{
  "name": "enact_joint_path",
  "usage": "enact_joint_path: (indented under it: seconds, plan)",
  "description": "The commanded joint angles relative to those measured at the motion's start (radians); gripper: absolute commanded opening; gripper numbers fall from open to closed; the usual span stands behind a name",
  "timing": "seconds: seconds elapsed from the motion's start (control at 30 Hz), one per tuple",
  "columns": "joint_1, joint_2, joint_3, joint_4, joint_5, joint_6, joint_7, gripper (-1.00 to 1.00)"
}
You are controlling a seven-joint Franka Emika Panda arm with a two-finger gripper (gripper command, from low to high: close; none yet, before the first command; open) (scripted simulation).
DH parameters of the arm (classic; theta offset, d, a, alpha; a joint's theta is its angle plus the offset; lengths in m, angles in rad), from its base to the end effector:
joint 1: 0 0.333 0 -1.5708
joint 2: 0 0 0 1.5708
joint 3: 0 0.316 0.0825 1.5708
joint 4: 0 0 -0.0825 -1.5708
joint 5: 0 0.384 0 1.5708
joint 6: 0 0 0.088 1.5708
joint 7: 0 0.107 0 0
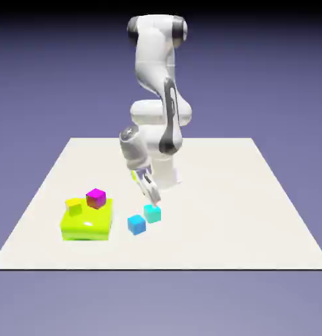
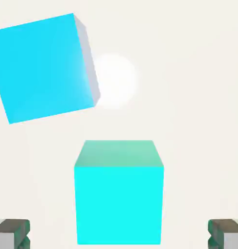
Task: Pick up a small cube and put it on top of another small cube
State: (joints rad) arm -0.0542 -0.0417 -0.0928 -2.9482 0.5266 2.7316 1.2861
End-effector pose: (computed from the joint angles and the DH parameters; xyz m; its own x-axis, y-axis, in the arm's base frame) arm 0.2960 -0.0625 0.1759 -0.3644 -0.9150 -0.1730 -0.9269 0.3383 0.1628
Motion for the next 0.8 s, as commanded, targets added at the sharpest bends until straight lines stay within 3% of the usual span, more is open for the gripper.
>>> enact_joint_path:
  seconds: [0.0, 0.27, 0.3, 0.77]
  plan:
    - [-0.015, 0.029, 0.022, 0.007, 0.044, 0.019, -0.032, 0.00]
    - [-0.080, 0.236, 0.181, 0.058, 0.352, 0.155, -0.263, 0.00]
    - [-0.080, 0.236, 0.181, 0.058, 0.352, 0.155, -0.263, -1.00]
    - [0.021, -0.087, -0.067, -0.022, -0.130, -0.057, 0.097, -1.00]
